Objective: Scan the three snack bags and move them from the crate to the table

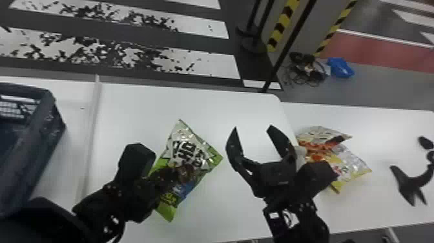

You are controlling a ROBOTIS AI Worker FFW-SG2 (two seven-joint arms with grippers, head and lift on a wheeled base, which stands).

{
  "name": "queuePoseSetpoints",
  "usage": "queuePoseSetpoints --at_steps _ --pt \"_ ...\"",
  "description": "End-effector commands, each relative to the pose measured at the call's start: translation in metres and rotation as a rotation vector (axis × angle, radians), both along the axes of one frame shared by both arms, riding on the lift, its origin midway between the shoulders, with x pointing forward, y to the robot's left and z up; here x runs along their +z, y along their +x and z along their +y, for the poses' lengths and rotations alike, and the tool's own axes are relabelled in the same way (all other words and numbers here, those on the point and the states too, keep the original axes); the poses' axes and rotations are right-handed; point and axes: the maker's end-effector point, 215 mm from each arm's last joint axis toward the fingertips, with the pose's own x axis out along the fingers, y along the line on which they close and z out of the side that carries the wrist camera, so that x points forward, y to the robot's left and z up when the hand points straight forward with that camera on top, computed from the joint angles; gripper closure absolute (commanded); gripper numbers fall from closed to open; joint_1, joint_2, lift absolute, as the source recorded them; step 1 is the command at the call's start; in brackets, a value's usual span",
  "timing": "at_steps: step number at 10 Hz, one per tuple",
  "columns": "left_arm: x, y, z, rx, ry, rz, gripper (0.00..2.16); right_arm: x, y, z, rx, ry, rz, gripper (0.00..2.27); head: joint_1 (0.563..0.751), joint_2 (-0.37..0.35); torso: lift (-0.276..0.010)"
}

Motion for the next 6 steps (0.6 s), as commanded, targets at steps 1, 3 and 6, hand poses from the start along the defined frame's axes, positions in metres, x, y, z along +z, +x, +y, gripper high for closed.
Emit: queuePoseSetpoints --at_steps 1,3,6 --pt "-0.006 0.004 -0.028 -0.030 -0.033 0.013 1.78 0.001 0.000 -0.005 -0.006 0.001 0.001 0.07 0.695 -0.321 -0.062" --pt "-0.012 0.002 -0.067 -0.086 -0.062 0.020 1.78 0.007 -0.001 -0.013 -0.016 0.009 -0.007 0.07 0.695 -0.350 -0.062" --pt "-0.026 -0.011 -0.114 -0.142 -0.120 0.059 1.78 0.014 0.003 -0.020 -0.022 0.024 -0.018 0.07 0.695 -0.350 -0.062"
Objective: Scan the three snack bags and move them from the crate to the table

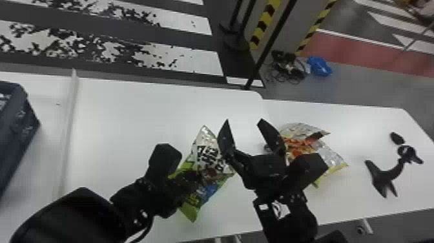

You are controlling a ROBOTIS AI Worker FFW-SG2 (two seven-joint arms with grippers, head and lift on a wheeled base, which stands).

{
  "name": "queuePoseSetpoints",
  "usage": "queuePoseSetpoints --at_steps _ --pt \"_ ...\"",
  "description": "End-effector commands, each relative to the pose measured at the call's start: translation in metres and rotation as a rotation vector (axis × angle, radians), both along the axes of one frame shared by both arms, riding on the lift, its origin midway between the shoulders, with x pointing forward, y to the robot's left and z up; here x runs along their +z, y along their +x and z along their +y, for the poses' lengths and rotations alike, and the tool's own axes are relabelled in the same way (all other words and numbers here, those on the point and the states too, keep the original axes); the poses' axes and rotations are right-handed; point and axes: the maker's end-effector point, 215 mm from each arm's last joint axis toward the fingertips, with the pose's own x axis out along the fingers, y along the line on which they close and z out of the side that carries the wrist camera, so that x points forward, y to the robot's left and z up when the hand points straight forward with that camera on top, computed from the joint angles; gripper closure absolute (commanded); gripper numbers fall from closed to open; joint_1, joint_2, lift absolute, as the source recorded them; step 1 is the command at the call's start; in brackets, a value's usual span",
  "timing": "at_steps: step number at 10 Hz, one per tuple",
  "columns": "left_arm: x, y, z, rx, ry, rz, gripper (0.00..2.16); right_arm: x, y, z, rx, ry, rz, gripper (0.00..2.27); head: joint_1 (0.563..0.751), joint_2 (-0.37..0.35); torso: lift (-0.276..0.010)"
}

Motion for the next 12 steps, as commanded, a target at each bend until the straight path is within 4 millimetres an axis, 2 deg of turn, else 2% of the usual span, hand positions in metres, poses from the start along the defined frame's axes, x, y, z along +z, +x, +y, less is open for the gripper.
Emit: queuePoseSetpoints --at_steps 1,2,3,6,8,10,12 --pt "-0.008 -0.002 -0.020 -0.013 -0.015 -0.002 1.74 0.002 0.001 -0.004 -0.006 0.004 -0.004 0.07 0.695 -0.350 -0.062" --pt "-0.015 0.001 -0.026 -0.017 -0.003 -0.005 1.06 0.000 0.002 -0.006 -0.008 0.001 0.000 0.07 0.695 -0.350 -0.062" --pt "-0.021 0.001 -0.026 -0.024 0.004 0.002 0.00 0.001 0.002 -0.010 -0.011 0.003 -0.001 0.07 0.695 -0.350 -0.062" --pt "-0.015 0.007 -0.027 -0.021 -0.003 -0.016 0.03 0.000 0.002 -0.011 -0.011 -0.001 0.001 0.07 0.695 -0.350 -0.062" --pt "0.005 0.010 -0.013 0.009 -0.025 -0.052 0.03 -0.002 -0.003 -0.015 -0.016 -0.004 0.007 0.07 0.695 -0.350 -0.062" --pt "0.025 0.035 0.056 0.137 -0.032 -0.093 0.03 -0.006 -0.003 -0.026 -0.028 0.006 0.020 0.07 0.695 -0.350 -0.062" --pt "0.048 0.061 0.132 0.280 -0.036 -0.146 0.03 -0.010 -0.004 -0.025 -0.016 0.004 0.027 0.07 0.695 -0.350 -0.062"
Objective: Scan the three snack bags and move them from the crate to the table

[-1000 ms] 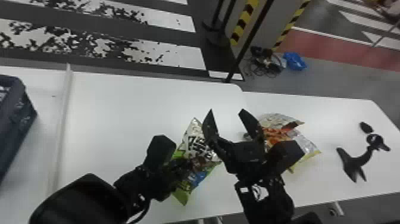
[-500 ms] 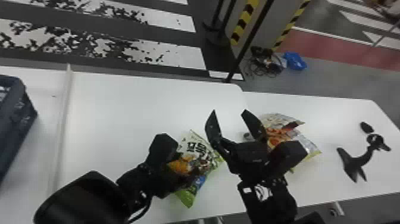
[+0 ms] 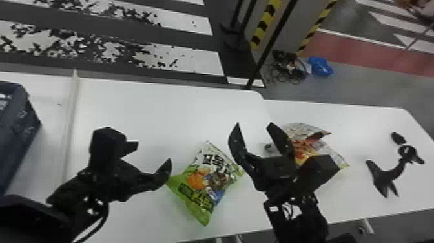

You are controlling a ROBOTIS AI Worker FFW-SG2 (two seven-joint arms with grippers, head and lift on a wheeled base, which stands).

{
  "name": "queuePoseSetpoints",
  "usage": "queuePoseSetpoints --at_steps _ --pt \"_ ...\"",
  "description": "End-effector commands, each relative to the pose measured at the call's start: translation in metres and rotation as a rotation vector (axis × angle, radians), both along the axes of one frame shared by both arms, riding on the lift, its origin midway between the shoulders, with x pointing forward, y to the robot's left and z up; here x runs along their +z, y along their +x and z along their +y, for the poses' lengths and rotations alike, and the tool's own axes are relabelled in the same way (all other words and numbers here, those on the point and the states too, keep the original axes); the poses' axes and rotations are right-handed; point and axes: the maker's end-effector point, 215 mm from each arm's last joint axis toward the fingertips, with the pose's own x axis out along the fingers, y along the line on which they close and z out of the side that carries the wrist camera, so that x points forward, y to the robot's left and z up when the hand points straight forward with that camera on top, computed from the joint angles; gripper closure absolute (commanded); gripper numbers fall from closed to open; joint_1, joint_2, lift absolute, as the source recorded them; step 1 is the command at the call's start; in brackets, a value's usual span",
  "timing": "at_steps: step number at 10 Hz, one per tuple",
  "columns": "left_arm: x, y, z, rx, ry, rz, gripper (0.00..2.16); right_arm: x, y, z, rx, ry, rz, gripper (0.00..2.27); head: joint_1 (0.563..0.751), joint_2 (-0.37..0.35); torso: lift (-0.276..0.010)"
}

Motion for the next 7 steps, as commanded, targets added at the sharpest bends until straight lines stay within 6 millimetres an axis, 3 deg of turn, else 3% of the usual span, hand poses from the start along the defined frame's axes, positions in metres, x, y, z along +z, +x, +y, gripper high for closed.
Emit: queuePoseSetpoints --at_steps 1,3,4,6,7 --pt "0.023 0.016 0.053 0.110 -0.035 -0.048 0.03 -0.003 -0.001 0.001 0.003 0.002 0.006 0.07 0.695 -0.350 -0.062" --pt "0.074 0.023 0.116 0.276 -0.038 -0.231 0.03 -0.015 -0.004 0.008 0.009 0.013 0.026 0.07 0.695 -0.280 -0.062" --pt "0.089 0.018 0.142 0.341 -0.040 -0.284 0.03 -0.021 -0.005 0.013 0.016 0.009 0.032 0.07 0.695 -0.221 -0.062" --pt "0.102 0.002 0.185 0.434 -0.038 -0.359 0.03 -0.031 -0.011 0.027 0.042 -0.024 0.045 0.07 0.695 -0.138 -0.062" --pt "0.110 -0.007 0.202 0.459 -0.051 -0.391 0.03 -0.041 -0.021 0.042 0.075 -0.090 0.055 0.07 0.695 -0.117 -0.062"
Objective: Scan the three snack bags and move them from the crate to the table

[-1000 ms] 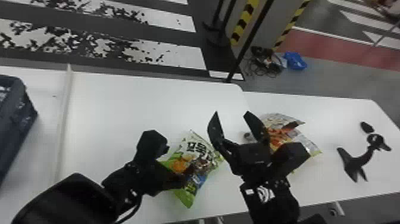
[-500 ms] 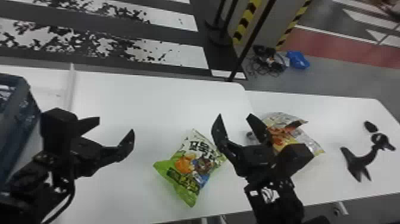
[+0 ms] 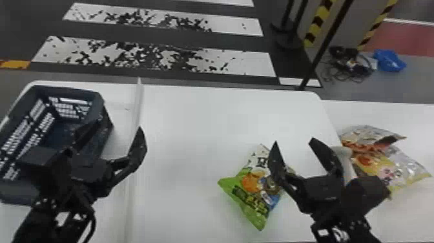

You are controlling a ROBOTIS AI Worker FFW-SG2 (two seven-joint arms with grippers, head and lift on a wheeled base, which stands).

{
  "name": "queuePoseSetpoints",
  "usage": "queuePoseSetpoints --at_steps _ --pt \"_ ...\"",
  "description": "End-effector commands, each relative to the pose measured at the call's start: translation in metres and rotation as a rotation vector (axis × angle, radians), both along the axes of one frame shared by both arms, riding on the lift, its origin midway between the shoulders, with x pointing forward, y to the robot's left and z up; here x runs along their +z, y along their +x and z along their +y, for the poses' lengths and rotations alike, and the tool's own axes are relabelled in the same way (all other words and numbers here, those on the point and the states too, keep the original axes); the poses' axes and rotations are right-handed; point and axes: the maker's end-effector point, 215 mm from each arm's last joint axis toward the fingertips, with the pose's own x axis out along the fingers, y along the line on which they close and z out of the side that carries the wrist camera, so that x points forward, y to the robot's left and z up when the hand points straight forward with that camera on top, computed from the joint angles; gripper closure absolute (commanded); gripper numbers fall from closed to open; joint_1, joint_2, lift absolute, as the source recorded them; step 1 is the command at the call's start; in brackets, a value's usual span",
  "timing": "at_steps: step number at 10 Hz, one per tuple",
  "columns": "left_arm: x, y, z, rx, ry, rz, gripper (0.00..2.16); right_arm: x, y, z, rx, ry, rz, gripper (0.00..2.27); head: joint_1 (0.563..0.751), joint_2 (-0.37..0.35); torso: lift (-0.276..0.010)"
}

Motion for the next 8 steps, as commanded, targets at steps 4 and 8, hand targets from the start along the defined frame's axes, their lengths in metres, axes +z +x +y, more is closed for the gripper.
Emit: queuePoseSetpoints --at_steps 4,8 --pt "0.014 -0.013 0.019 0.019 0.004 -0.037 0.03 -0.086 -0.064 0.093 0.211 -0.263 0.191 0.07 0.695 0.043 -0.062" --pt "0.010 -0.013 0.014 -0.012 0.014 -0.029 0.03 -0.156 -0.070 0.113 0.286 -0.541 0.408 0.09 0.695 0.140 -0.062"
